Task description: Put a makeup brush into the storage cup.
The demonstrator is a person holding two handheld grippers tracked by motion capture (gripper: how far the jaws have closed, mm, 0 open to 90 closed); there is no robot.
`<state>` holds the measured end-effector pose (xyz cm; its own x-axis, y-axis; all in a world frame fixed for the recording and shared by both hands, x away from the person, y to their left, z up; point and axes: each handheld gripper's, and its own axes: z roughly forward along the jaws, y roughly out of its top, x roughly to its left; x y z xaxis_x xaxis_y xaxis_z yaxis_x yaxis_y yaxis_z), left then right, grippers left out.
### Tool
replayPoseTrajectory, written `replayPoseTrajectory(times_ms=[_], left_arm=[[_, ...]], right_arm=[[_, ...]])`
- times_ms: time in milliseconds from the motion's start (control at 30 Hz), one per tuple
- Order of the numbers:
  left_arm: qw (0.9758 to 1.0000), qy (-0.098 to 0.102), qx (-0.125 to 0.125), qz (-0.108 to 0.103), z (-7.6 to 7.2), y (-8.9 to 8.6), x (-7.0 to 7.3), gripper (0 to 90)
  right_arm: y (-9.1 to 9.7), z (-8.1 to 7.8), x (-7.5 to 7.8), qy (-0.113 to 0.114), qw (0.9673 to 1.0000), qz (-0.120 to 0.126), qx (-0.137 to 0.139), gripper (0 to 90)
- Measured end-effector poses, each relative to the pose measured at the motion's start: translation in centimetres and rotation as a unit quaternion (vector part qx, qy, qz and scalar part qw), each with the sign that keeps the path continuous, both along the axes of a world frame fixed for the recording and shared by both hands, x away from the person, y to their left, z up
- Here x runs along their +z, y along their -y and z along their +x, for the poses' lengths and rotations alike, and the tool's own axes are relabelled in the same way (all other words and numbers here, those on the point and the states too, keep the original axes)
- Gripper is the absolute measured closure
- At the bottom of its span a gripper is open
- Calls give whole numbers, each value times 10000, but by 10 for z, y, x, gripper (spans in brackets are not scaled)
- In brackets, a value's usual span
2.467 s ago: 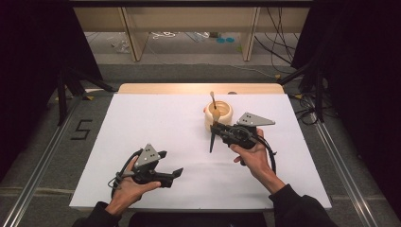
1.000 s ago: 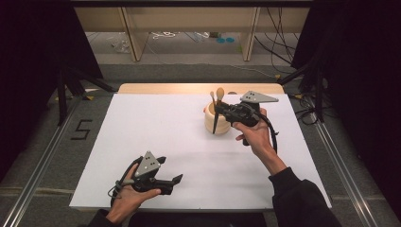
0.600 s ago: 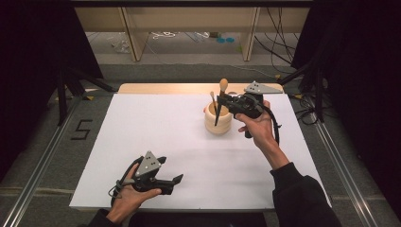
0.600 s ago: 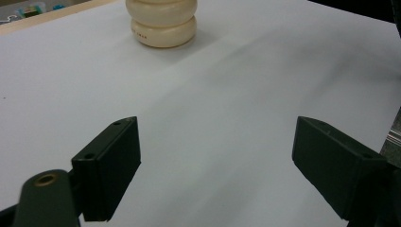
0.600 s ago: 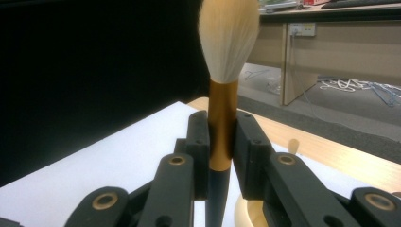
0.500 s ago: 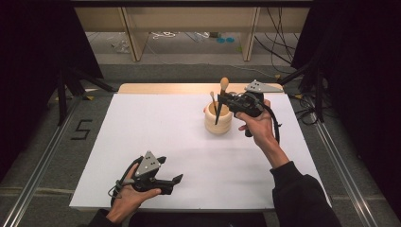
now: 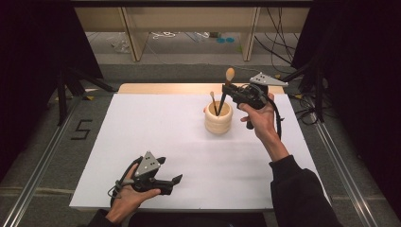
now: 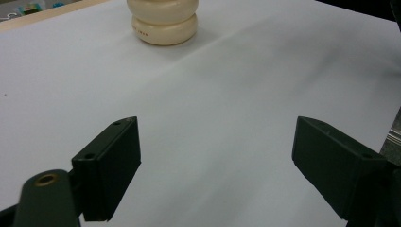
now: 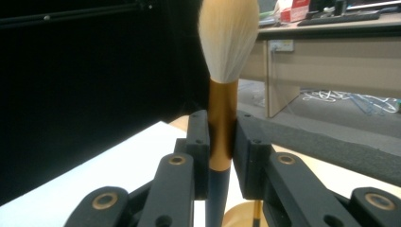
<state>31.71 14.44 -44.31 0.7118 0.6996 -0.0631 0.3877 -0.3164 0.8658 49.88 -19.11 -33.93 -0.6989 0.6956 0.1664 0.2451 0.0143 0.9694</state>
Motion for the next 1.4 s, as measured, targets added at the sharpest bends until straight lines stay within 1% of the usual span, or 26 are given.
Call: replayPoseTrajectory(times_ms=[33, 67, 100, 333, 400, 433, 467, 500, 533, 567, 633, 767, 800, 833, 867, 900, 933, 1033, 1067, 1100, 1167, 1200, 1233, 1267, 1333, 1400], left_arm=[[10000, -31, 12, -22, 0, 0, 0, 160], [10000, -14, 8, -13, 0, 0, 0, 160], [10000, -21, 7, -13, 0, 0, 0, 161], [10000, -1, -4, -18, -1, 1, 0, 160], [10000, -15, 12, -50, -1, 1, 0, 161], [9998, 193, -33, 74, 1, 0, 1, 161], [9999, 116, -12, 64, 0, 1, 0, 161], [9997, 208, -26, 141, 2, 0, 0, 161], [9999, 111, -9, 84, 0, 2, 0, 161], [10000, 69, 38, 56, -1, 2, 0, 161], [10000, 36, 10, 38, -1, 3, 0, 161], [10000, 11, 10, 33, -2, 3, 0, 161], [10000, -12, -17, 10, -2, 4, -1, 161], [10000, -3, -39, 26, -2, 4, -1, 161], [10000, 26, -66, 51, -2, 3, 0, 161], [10000, -24, -16, -2, -2, 4, -1, 161], [10000, -34, -15, -10, -3, 4, -1, 161], [10000, -23, -16, 13, -3, 4, -1, 161], [10000, -21, -15, 8, -3, 4, 0, 161], [10000, -23, -15, 9, -3, 4, -1, 161], [10000, -17, -33, 33, -3, 4, -1, 161], [10000, -18, -33, 33, -3, 4, -1, 161], [9999, -123, -89, -69, -4, 6, -1, 161], [9998, -149, -88, -90, -4, 6, -1, 161], [9999, -78, -65, 1, -4, 5, -1, 161], [10000, -79, -48, -6, -3, 5, -1, 161]], right_arm=[[0, 2, -1, 55, 10000, 42, -15, 781], [1, 4, -1, 13, 10000, -26, -43, 781], [1, 5, -2, 36, 10000, 5, -75, 781], [-1, 18, -11, 5, 9997, -115, -206, 781], [0, 21, -14, 17, 9996, -98, -246, 781], [0, 23, -14, 12, 9996, -99, -254, 781], [0, 24, -15, -7, 9996, -87, -282, 781], [0, 25, -16, 1, 9995, -98, -297, 781], [0, 25, -17, -15, 9995, -113, -285, 780], [0, 26, -18, -15, 9994, -160, -311, 780], [0, 27, -20, -25, 9993, -179, -321, 781], [-1, 28, -22, -51, 9993, -174, -325, 780], [-1, 28, -23, -40, 9992, -220, -330, 780], [-1, 28, -23, -57, 9991, -266, -323, 781], [-2, 28, -24, -44, 9992, -247, -314, 781], [-2, 28, -24, -101, 9991, -268, -303, 780], [-2, 29, -25, -58, 9991, -288, -298, 781], [-3, 29, -27, -113, 9990, -328, -297, 780], [-3, 30, -27, -122, 9991, -293, -292, 780], [-3, 30, -28, -93, 9990, -333, -296, 781], [-4, 31, -29, -114, 9989, -357, -294, 780], [-5, 30, -29, -160, 9988, -355, -282, 780], [-5, 31, -30, -136, 9988, -370, -281, 780], [-6, 31, -31, -145, 9988, -378, -264, 780], [-6, 32, -32, -151, 9987, -412, -276, 780], [-7, 32, -33, -185, 9986, -423, -271, 780]])
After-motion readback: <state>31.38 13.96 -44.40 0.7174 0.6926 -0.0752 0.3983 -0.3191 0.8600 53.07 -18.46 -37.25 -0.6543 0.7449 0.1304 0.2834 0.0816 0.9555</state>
